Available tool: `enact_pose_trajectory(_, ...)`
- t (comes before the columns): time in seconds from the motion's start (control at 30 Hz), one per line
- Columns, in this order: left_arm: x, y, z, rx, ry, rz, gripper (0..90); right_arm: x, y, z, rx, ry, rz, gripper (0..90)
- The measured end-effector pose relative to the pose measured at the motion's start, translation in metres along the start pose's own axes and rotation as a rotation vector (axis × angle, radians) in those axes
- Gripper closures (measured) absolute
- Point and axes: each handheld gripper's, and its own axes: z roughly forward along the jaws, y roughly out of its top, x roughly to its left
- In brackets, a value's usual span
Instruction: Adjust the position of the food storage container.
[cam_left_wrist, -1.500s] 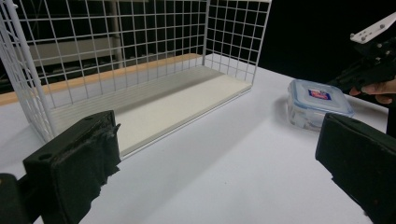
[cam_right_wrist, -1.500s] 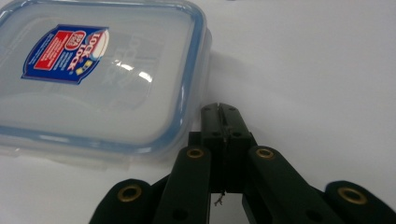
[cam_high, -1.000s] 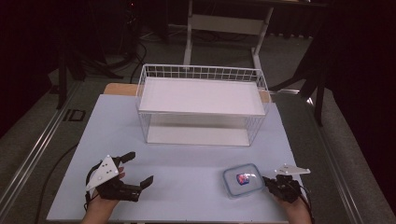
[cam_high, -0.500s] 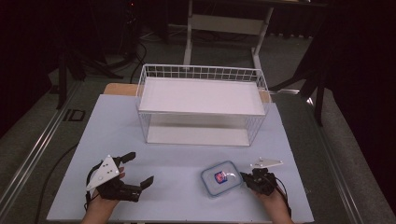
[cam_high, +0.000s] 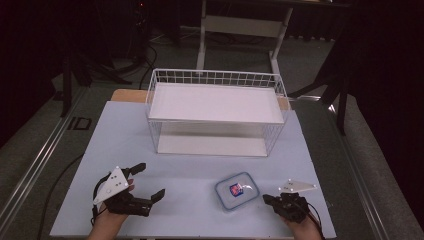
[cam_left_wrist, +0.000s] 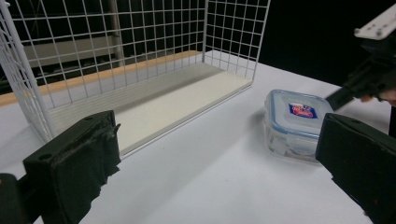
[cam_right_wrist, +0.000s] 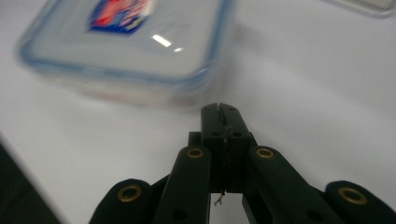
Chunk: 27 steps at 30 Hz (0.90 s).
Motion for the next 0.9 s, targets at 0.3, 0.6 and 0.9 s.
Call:
enact_pose_trajectory(0.3, 0.001, 0.000, 0.000, -0.002, 0.002, -0.004, 0.6, 0.029, -0.001, 0.021, 0.039, 0.111, -0.033, 90.0)
enact_pose_trajectory(0.6, 0.002, 0.000, 0.000, -0.003, -0.001, -0.008, 0.6, 0.047, 0.019, 0.042, 0.028, 0.151, -0.089, 90.0)
enact_pose_trajectory(0.9, 0.002, 0.000, -0.001, -0.005, -0.002, -0.009, 0.6, 0.049, 0.037, 0.059, 0.007, 0.150, -0.107, 90.0)
